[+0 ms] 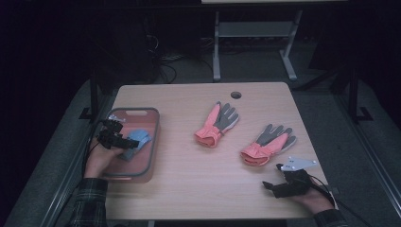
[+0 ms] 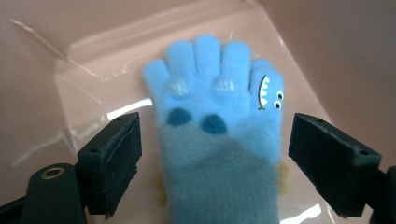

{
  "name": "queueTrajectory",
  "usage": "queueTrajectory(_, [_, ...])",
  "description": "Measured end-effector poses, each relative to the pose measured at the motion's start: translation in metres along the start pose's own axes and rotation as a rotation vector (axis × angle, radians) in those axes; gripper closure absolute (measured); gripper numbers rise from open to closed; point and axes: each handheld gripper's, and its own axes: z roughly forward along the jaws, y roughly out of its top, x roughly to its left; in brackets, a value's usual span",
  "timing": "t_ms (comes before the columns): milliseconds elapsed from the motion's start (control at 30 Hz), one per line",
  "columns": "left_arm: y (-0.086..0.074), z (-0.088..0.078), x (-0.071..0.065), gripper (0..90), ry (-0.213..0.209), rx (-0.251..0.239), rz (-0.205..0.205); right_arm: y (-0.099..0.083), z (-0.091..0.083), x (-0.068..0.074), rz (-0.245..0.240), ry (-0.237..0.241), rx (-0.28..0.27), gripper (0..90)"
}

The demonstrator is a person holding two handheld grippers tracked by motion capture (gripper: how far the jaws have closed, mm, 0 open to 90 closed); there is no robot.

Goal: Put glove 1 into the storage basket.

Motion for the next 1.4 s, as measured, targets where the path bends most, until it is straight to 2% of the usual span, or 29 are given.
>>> queueTrajectory(200, [0.005,-0.015,-0.004,15.8,-0.005,-0.056,0.012,0.0,0.0,0.0,0.001,0.0,0.0,12.1])
queueTrajectory(333, [0.01,-0.022,-0.015,15.9,-0.039,-0.091,0.031,0.0,0.0,0.0,0.0,0.0,0.0,12.1])
queueTrajectory(633, [0.024,-0.033,-0.053,14.6,-0.137,-0.154,0.074,0.0,0.0,0.0,0.0,0.0,0.0,12.1])
queueTrajectory(700, [0.027,-0.033,-0.062,14.5,-0.159,-0.156,0.102,0.0,0.0,0.0,0.001,0.0,0.0,12.0])
queueTrajectory(967, [0.033,-0.03,-0.094,14.4,-0.229,-0.18,0.133,0.0,0.0,0.0,0.001,0.0,0.001,11.8])
queueTrajectory(1167, [0.032,-0.03,-0.124,14.4,-0.274,-0.197,0.161,0.003,0.003,0.0,0.006,-0.006,0.011,7.8])
queueTrajectory(1400, [0.024,-0.024,-0.162,14.4,-0.31,-0.196,0.216,0.001,0.001,0.0,0.015,-0.018,0.011,7.8])
